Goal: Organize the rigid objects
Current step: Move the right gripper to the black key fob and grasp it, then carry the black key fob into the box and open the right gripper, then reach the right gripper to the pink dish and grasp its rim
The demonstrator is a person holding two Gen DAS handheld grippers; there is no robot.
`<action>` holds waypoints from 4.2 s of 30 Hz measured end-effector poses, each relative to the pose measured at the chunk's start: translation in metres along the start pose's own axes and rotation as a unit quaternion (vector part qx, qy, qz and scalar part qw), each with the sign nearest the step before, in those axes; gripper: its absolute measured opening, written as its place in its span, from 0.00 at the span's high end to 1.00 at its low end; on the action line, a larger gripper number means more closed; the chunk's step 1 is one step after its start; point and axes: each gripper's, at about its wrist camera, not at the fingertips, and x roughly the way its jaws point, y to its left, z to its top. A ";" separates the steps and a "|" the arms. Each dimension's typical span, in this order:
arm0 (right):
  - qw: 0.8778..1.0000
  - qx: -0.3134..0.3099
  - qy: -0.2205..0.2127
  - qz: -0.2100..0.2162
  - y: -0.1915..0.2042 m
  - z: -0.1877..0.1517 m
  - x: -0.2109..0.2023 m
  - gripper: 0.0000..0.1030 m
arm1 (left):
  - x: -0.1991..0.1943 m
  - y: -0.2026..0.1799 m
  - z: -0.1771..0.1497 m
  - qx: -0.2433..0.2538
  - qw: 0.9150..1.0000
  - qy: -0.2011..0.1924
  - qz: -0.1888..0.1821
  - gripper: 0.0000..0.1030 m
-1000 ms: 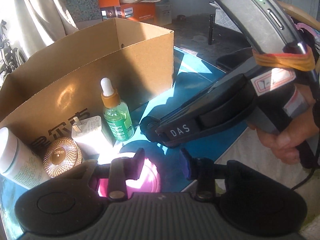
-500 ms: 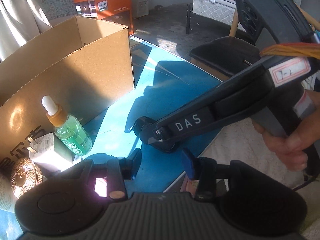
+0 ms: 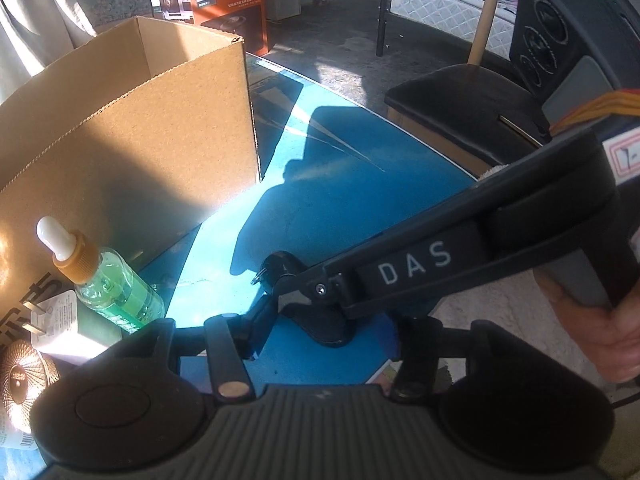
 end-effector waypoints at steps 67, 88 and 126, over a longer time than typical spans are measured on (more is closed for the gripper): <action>0.973 -0.006 0.224 0.053 0.156 0.230 0.240 0.83 | -0.058 0.254 0.063 -0.162 0.974 0.035 0.153 0.53; 0.989 -0.073 0.086 0.097 0.164 0.228 0.075 0.53 | -0.152 0.193 0.056 -0.144 0.976 -0.084 0.139 0.48; 0.988 -0.153 0.008 -0.034 0.098 -0.026 0.039 0.83 | -0.067 0.025 -0.074 -0.041 0.992 0.004 0.123 0.34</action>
